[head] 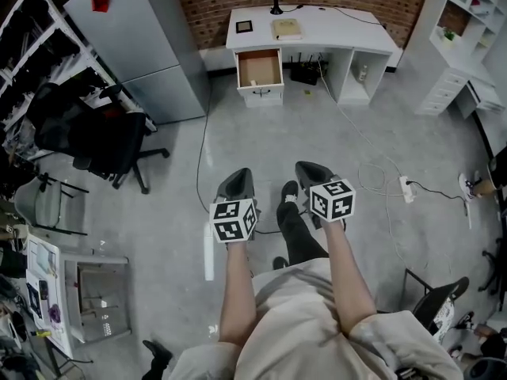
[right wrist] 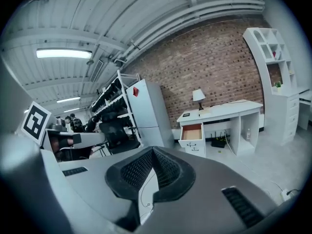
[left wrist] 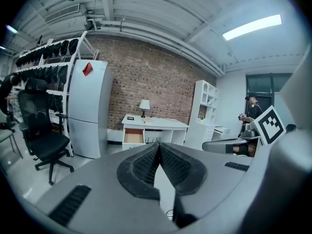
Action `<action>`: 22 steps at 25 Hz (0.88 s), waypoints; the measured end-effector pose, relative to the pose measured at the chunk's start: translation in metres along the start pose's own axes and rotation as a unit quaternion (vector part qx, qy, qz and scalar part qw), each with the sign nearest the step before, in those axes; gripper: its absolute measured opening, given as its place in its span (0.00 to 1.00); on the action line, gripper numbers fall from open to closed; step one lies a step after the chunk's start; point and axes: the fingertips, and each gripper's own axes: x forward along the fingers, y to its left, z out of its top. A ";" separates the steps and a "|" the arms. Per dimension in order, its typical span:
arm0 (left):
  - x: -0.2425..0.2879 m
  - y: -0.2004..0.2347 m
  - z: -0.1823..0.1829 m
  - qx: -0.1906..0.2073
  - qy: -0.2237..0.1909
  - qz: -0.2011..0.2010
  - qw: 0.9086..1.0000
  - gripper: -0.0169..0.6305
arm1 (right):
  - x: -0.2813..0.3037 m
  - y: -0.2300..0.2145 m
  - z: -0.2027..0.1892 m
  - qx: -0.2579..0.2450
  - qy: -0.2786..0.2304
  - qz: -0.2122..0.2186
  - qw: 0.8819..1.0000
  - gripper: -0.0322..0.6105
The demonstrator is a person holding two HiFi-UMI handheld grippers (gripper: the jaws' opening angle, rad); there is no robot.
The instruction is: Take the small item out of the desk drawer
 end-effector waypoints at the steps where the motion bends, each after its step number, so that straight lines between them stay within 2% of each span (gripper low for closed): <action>1: 0.004 0.005 0.003 0.002 -0.001 0.002 1.000 0.05 | 0.007 0.001 0.003 -0.004 -0.001 0.004 1.000 0.09; 4: 0.019 0.022 0.009 0.010 0.004 0.008 1.000 0.05 | 0.031 -0.001 0.009 -0.007 0.005 0.018 1.000 0.09; 7: 0.038 0.040 0.016 0.015 0.015 0.017 1.000 0.05 | 0.059 -0.005 0.013 0.014 0.012 0.039 0.999 0.09; 12: 0.089 0.060 0.043 0.026 0.012 0.018 0.999 0.05 | 0.110 -0.026 0.042 0.017 0.006 0.059 0.998 0.09; 18: 0.178 0.078 0.036 0.010 0.053 0.006 0.999 0.05 | 0.178 -0.079 0.060 0.132 -0.010 0.088 0.987 0.09; 22: 0.237 0.084 0.050 0.006 0.068 -0.008 0.998 0.05 | 0.220 -0.122 0.088 0.149 -0.021 0.084 0.985 0.09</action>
